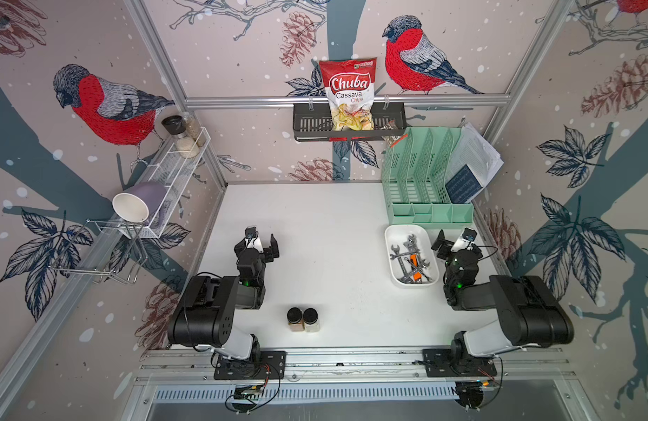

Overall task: Take out the wrench from the storage box
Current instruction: Move the storage box to the center of the board.

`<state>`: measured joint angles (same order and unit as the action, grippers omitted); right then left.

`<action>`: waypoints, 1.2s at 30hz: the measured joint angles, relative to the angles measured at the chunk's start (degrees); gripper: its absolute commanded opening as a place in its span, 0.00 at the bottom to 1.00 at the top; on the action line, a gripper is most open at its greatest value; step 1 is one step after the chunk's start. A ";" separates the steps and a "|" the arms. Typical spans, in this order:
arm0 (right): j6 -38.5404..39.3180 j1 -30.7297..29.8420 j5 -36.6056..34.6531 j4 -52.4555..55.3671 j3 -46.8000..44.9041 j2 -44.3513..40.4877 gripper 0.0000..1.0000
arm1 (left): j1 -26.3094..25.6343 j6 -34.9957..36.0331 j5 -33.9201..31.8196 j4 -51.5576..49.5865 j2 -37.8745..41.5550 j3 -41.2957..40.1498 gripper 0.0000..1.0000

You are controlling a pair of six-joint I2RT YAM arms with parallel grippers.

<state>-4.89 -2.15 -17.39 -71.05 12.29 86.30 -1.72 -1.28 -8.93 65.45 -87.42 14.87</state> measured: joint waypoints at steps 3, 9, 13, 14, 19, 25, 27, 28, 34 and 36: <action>0.00 -0.04 0.00 0.00 0.00 0.00 1.00 | 0.00 0.00 0.00 0.00 0.00 0.00 0.98; 0.00 -0.07 0.02 0.00 0.00 0.00 1.00 | 0.02 0.00 0.00 0.00 0.00 0.00 0.98; 0.00 -0.07 0.02 0.00 0.00 0.00 1.00 | 0.02 0.00 0.00 0.00 0.00 0.00 0.98; -0.02 -0.07 0.02 0.00 0.00 0.00 1.00 | 0.02 0.00 0.00 0.00 0.00 0.00 0.98; -0.02 -0.07 0.02 0.00 0.00 0.00 1.00 | 0.02 0.00 0.00 0.00 0.00 0.00 0.98; -0.02 -0.07 0.02 0.00 0.00 0.00 1.00 | 0.02 0.00 0.00 0.00 0.00 0.00 0.98; -0.02 -0.04 0.02 0.00 0.00 0.00 1.00 | 0.17 0.00 0.22 0.00 0.00 0.00 0.98; -0.04 0.00 0.04 0.00 0.00 0.00 1.00 | 0.31 0.00 0.37 0.00 0.00 0.00 0.98; -1.03 0.26 0.28 0.04 0.00 0.00 1.00 | 0.63 -0.22 1.44 0.00 0.07 0.00 0.98; -1.03 0.24 0.28 0.07 0.00 0.00 1.00 | 0.70 -0.22 1.44 0.00 0.07 0.00 0.98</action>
<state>-5.91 -1.91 -17.10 -70.98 12.29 86.30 -1.02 -1.50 -7.49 65.45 -87.35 14.87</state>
